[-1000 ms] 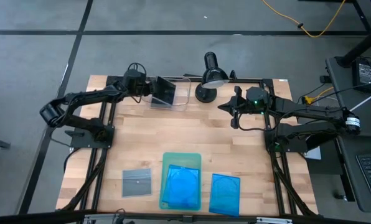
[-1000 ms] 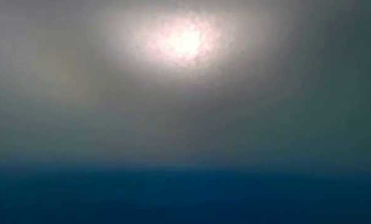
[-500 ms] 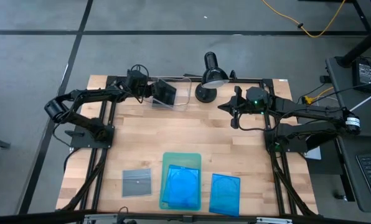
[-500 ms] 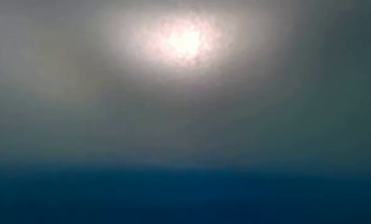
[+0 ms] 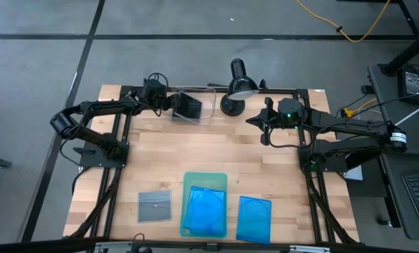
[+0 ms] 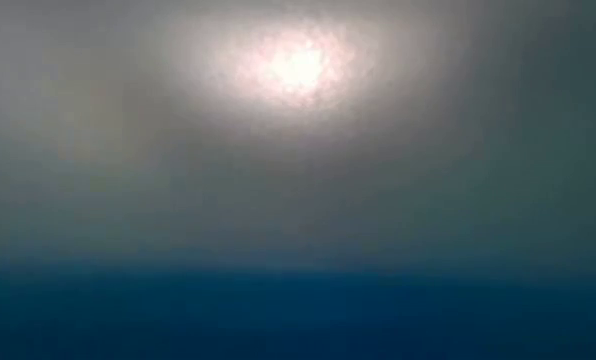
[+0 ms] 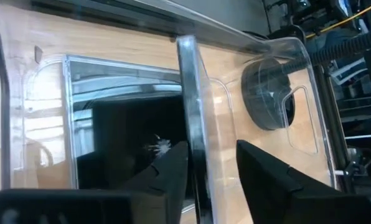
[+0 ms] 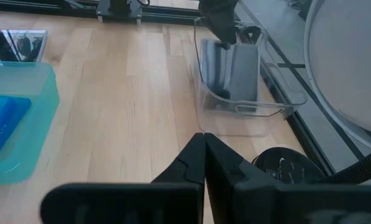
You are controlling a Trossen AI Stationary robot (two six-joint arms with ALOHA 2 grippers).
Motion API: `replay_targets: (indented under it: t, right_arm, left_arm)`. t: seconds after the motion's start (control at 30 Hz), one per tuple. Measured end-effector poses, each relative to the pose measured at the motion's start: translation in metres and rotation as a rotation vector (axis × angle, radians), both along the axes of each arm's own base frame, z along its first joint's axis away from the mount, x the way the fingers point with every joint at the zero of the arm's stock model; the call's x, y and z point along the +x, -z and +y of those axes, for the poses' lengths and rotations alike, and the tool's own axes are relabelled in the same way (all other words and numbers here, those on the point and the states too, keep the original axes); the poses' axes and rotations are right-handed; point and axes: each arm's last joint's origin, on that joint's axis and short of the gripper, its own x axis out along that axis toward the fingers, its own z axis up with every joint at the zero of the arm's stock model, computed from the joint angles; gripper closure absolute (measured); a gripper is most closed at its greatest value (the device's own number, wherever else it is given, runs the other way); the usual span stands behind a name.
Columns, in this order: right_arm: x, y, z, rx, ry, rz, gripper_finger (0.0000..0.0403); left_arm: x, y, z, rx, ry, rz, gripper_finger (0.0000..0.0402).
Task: Pick & place jewel cases by type
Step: Put the top black CD case into the transparent bin, then put the black CD case into the transparent bin
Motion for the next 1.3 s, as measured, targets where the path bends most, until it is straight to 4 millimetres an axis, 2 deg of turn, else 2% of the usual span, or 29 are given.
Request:
replay_targets:
  t: [0.2, 0.37, 0.57, 0.77, 1.07, 1.3]
  right_arm:
    - [0.000, 0.000, 0.000, 0.000, 0.000, 0.000, 0.0397]
    - [0.000, 0.000, 0.000, -0.001, 0.000, 0.001, 0.0397]
    - [0.000, 0.000, 0.000, -0.007, -0.004, 0.002, 0.0397]
    - [0.000, 0.000, 0.000, -0.023, -0.012, 0.006, 0.0397]
    - [0.000, 0.000, 0.000, -0.026, -0.013, 0.006, 0.0397]
    - [0.000, 0.000, 0.001, -0.018, -0.033, 0.003, 0.0397]
  left_arm:
    - [-0.001, -0.001, -0.001, 0.003, 0.007, 0.019, 0.0239]
    - [-0.006, -0.005, -0.004, 0.014, -0.031, 0.042, 0.0236]
    - [-0.011, -0.024, -0.009, 0.069, -0.050, -0.021, 0.0235]
    - [-0.018, -0.052, -0.021, 0.141, -0.050, -0.131, 0.0235]
    - [-0.031, -0.101, -0.062, 0.270, 0.038, -0.349, 0.0235]
    - [-0.033, -0.122, -0.105, 0.279, 0.212, -0.491, 0.0236]
